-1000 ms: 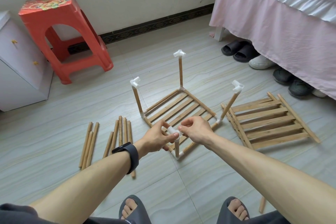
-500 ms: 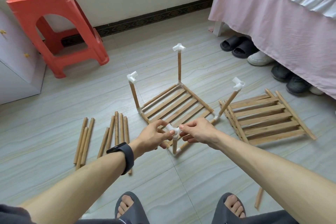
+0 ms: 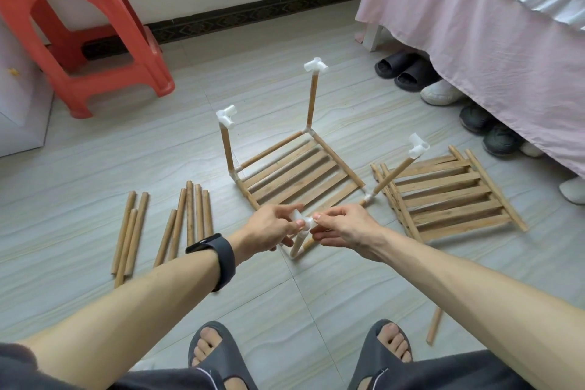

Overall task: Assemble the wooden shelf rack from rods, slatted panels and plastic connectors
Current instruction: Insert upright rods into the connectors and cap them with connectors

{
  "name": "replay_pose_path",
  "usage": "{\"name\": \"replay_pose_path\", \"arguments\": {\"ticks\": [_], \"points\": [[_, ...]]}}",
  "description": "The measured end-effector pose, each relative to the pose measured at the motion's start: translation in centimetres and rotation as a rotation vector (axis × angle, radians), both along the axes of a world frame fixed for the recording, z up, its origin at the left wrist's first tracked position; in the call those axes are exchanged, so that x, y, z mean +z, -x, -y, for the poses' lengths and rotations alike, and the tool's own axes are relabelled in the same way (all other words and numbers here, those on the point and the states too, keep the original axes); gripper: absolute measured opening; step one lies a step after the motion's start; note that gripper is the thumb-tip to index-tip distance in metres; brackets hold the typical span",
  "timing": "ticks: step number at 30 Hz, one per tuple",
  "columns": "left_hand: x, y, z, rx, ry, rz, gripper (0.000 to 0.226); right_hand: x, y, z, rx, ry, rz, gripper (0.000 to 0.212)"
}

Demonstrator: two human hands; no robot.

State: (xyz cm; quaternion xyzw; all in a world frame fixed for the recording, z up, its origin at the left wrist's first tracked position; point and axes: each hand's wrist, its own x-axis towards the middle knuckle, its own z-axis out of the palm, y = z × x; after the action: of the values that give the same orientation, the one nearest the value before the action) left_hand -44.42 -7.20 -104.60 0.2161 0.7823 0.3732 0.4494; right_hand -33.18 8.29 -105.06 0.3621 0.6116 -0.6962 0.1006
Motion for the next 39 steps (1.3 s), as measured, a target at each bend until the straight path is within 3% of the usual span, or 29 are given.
{"name": "replay_pose_path", "arguments": {"ticks": [3, 9, 18, 22, 25, 28, 31, 32, 34, 37, 39], "points": [[0.0, 0.2, 0.2, -0.009, 0.002, 0.003, 0.038, -0.1, 0.1, 0.4, -0.055, 0.023, -0.008, 0.018], [-0.3, 0.7, 0.3, -0.053, 0.024, -0.063, 0.049, 0.1, 0.3, 1.0, -0.061, 0.033, -0.003, 0.011], [0.7, 4.6, 2.1, -0.101, 0.055, -0.209, 0.039, 1.5, 4.1, -0.2, 0.094, -0.193, 0.099, 0.007], [1.6, 8.3, 2.9, -0.012, 0.08, -0.556, 0.041, 3.5, 3.9, -3.5, 0.294, -0.231, 0.248, 0.019], [2.6, 12.1, 3.1, 0.108, 0.163, -0.79, 0.051, 4.4, 3.4, -4.5, 0.27, -0.421, 0.268, 0.013], [2.3, 14.9, 3.0, 0.105, 0.306, -0.814, 0.073, 5.0, 2.4, -3.5, 0.249, -0.564, 0.238, 0.033], [1.8, 16.6, 2.2, -0.012, 0.409, -0.798, 0.091, 5.1, 1.3, -0.4, 0.532, -0.684, 0.287, 0.063], [1.9, 17.2, 1.7, -0.051, 0.425, -0.812, 0.093, 4.5, 0.9, 0.7, 0.633, -0.817, 0.314, 0.062], [1.9, 18.1, 0.7, -0.133, 0.452, -0.89, 0.092, 3.4, 0.4, 2.5, 0.673, -0.987, 0.3, 0.036], [1.5, 19.1, -0.6, -0.236, 0.472, -0.992, 0.089, 2.3, -0.1, 3.3, 0.637, -0.976, 0.235, 0.007], [1.2, 19.6, -0.9, -0.29, 0.487, -1.01, 0.087, 2.1, -0.2, 3.3, 0.647, -0.949, 0.226, 0.013]]}}
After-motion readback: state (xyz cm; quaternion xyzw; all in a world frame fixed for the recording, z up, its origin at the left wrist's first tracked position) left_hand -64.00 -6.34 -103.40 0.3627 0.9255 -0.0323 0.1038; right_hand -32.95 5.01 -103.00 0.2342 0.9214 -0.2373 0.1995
